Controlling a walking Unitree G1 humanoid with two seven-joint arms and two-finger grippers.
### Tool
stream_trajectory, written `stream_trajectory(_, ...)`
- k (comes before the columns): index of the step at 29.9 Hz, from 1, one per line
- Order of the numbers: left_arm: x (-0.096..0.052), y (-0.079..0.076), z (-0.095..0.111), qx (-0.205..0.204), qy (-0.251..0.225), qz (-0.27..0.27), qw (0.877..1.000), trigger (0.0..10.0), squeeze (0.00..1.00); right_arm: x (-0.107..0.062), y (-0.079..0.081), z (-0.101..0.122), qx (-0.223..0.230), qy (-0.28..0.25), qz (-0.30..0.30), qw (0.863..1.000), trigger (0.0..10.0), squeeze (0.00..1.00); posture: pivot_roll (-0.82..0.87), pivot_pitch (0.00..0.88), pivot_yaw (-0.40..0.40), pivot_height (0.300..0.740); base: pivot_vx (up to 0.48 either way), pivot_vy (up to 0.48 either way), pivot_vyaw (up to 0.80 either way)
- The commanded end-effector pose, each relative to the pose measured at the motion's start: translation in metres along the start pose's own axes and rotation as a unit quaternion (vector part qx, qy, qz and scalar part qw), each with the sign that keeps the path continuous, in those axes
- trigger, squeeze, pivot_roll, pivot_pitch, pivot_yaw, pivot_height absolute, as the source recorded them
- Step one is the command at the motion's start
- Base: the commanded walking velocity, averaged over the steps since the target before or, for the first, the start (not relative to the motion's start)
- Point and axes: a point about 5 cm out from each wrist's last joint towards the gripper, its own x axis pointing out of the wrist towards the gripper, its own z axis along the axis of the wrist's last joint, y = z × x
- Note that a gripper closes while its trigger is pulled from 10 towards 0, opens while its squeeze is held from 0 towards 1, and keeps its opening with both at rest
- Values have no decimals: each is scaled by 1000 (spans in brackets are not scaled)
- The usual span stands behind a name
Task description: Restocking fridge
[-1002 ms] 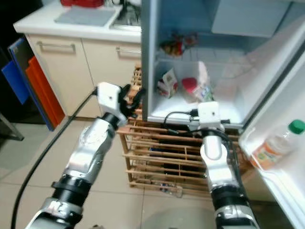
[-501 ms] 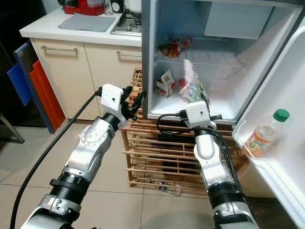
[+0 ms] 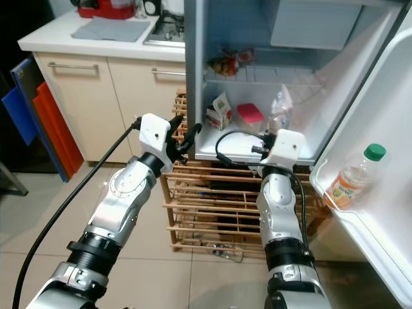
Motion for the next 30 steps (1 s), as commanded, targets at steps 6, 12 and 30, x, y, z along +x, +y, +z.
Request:
stream_trajectory(6, 4, 2, 13, -21, -23, -5, 999, 10000, 0, -4, 23, 20, 41, -24, 47, 998, 0, 0, -65, 0, -13, 740, 0, 0, 0)
stream_trajectory(12, -2, 2, 19, -20, -38, -29, 999, 10000, 0, -11, 29, 10, 81, 6, 38, 996, 0, 0, -40, 0, -12, 740, 361, 0, 0)
stream_trajectory(30, -10, -35, 41, 7, -43, -202, 978, 10000, 0, -14, -5, 7, 37, -4, -26, 999, 0, 0, -63, 0, 43, 740, 373, 0, 0)
